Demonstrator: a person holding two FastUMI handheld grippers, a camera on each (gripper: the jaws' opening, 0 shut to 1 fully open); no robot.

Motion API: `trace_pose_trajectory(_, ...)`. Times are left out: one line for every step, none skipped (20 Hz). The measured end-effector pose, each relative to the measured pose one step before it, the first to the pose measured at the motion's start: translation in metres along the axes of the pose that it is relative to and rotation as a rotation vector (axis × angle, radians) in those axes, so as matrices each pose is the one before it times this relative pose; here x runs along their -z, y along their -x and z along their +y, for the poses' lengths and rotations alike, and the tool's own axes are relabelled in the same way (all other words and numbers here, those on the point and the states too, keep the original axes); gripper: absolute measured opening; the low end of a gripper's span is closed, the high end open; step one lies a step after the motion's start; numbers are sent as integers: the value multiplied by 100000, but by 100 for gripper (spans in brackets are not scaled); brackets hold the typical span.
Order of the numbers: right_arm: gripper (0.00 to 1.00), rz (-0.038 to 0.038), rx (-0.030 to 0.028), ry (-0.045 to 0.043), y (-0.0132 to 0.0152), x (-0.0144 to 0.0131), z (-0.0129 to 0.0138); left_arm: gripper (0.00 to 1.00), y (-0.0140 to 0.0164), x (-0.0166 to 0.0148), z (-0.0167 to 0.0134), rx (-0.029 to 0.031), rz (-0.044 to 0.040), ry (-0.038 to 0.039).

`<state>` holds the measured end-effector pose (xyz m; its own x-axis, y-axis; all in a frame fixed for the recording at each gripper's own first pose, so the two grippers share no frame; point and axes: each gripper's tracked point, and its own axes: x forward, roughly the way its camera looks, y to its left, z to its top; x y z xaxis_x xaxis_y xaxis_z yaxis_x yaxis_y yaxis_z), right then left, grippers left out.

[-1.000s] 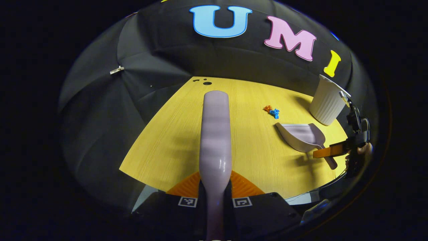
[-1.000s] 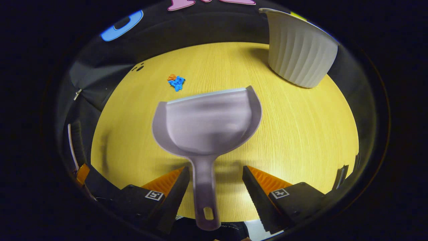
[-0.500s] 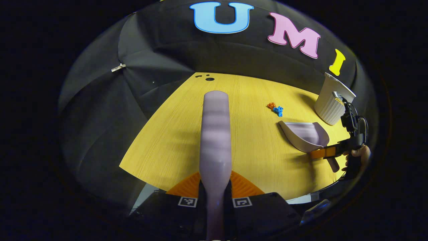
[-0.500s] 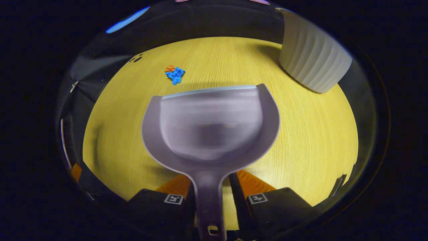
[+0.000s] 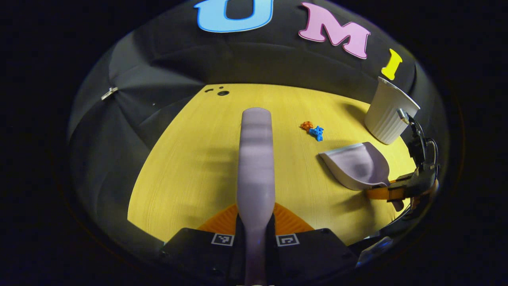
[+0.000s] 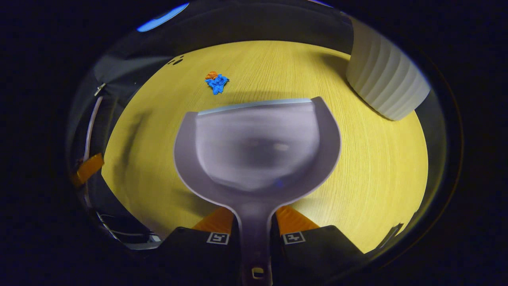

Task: Pick up the small broom and dustpan from the desktop, sweep the trash into the dustpan with the broom, and then empty the trash into the garbage bin.

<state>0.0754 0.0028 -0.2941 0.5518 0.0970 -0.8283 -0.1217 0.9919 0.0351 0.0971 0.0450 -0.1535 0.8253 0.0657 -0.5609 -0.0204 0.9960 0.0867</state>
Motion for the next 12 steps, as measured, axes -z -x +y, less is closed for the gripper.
trace_pose_trajectory(34, -284, -206, 1378, 148, -133, -534, 24, -1140, -1097, -243, 833, 986, -2902)
trace_pose_trajectory(34, -40, -424, 1120, 338, 66, -528, 24, -1246, -1008, -146, 488, 961, -3469)
trace_pose_trajectory(33, -277, -411, 805, 237, -78, -596, 24, -1298, -1140, -153, 477, 880, -3851)
trace_pose_trajectory(33, -282, -283, 851, 268, -121, -382, 24, -1177, -881, -102, 176, 1064, -3751)
trace_pose_trajectory(33, 201, 137, 1445, 131, -10, -534, 24, -1205, -880, -206, 1051, 970, -2677)
trace_pose_trajectory(34, -152, 235, 1533, 265, 108, -959, 24, -1263, -989, -534, 2043, 481, -2015)
trace_pose_trajectory(33, -143, 368, 1630, 311, 48, -825, 24, -1073, -964, -513, 1695, 993, -2173)
trace_pose_trajectory(33, 18, 146, 1443, 285, -8, -983, 24, -1246, -814, -199, 473, 1453, -2759)
trace_pose_trajectory(34, 30, -144, 1030, 78, -24, -616, 24, -1109, -879, -187, 565, 1339, -3179)
trace_pose_trajectory(33, 337, -428, 1015, 151, 62, -446, 24, -1088, -662, -171, 799, 1825, -3564)
trace_pose_trajectory(33, 492, -927, 799, 215, -4, -402, 24, -962, -734, -149, 643, 1857, -4157)
trace_pose_trajectory(33, 409, -1263, 661, 165, -91, -128, 24, -1051, -776, -41, 765, 1465, -4591)
